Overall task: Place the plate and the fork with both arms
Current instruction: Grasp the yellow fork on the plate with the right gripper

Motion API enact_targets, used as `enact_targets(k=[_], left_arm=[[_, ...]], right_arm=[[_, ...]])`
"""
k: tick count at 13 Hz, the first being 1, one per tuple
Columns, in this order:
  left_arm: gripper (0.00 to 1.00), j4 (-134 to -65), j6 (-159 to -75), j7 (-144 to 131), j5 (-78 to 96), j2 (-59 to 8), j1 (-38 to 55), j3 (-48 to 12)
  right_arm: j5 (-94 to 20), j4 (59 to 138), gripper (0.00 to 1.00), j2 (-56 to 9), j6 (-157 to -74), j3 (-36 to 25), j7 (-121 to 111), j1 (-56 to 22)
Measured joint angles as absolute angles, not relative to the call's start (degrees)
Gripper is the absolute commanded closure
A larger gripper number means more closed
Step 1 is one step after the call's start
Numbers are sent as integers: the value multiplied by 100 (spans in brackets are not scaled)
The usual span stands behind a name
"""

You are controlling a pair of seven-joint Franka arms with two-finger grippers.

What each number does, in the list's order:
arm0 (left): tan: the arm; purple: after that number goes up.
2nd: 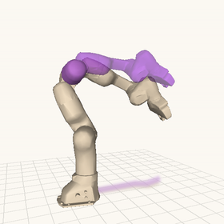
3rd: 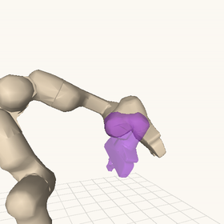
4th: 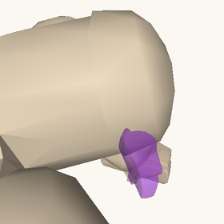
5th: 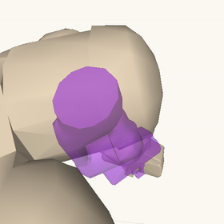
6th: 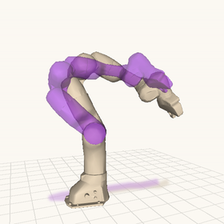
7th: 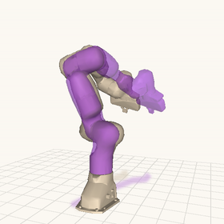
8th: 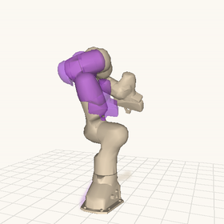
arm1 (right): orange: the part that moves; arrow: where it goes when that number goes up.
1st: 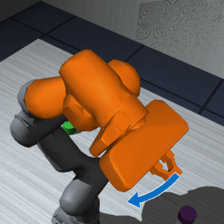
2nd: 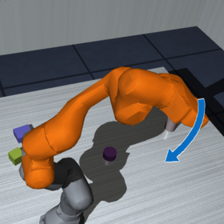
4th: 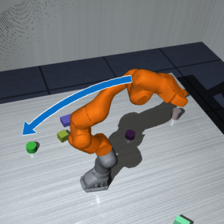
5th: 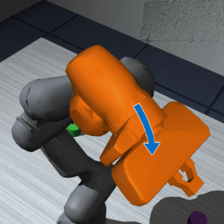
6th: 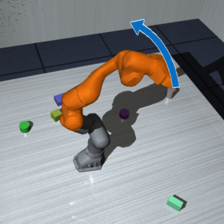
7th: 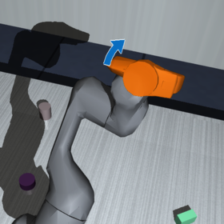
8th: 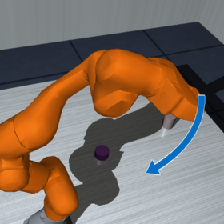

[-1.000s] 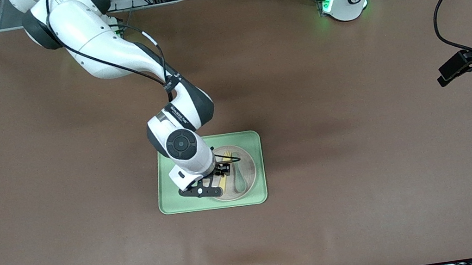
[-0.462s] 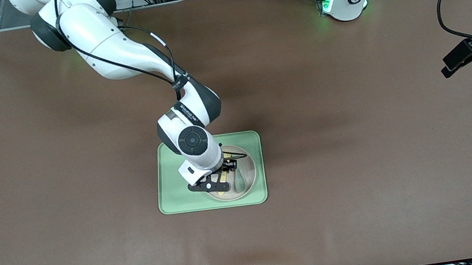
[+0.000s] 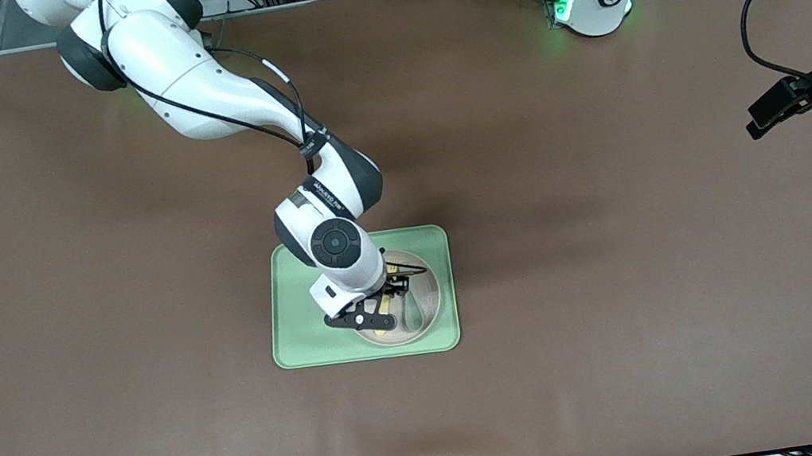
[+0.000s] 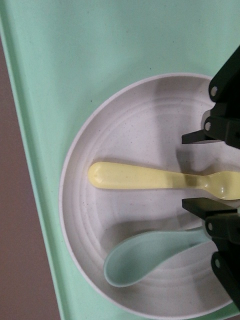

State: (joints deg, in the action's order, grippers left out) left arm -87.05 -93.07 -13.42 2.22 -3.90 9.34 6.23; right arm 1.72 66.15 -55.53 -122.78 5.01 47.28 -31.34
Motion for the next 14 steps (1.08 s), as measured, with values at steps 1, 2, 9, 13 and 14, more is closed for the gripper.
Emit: enact_targets(k=[1,2,9,13,14], left_arm=[[0,-8705,-9308,-1342,222,-430,936,623],[0,-8705,-9309,-1342,222,-461,937,622],[0,-8705,-9304,-1342,222,-505,949,566],[0,-8704,-9142,-1342,222,-500,942,566],[0,-8703,-9137,-1342,222,-498,942,566]], right_arm=[[172,6610,49,-5557,-12278,502,4753,-3135],[172,6607,49,-5568,-12278,502,4771,-3139],[172,6589,52,-5680,-12377,502,4881,-3235],[173,6589,65,-5709,-12365,502,4929,-3332],[175,6589,81,-5711,-12359,502,4936,-3341]])
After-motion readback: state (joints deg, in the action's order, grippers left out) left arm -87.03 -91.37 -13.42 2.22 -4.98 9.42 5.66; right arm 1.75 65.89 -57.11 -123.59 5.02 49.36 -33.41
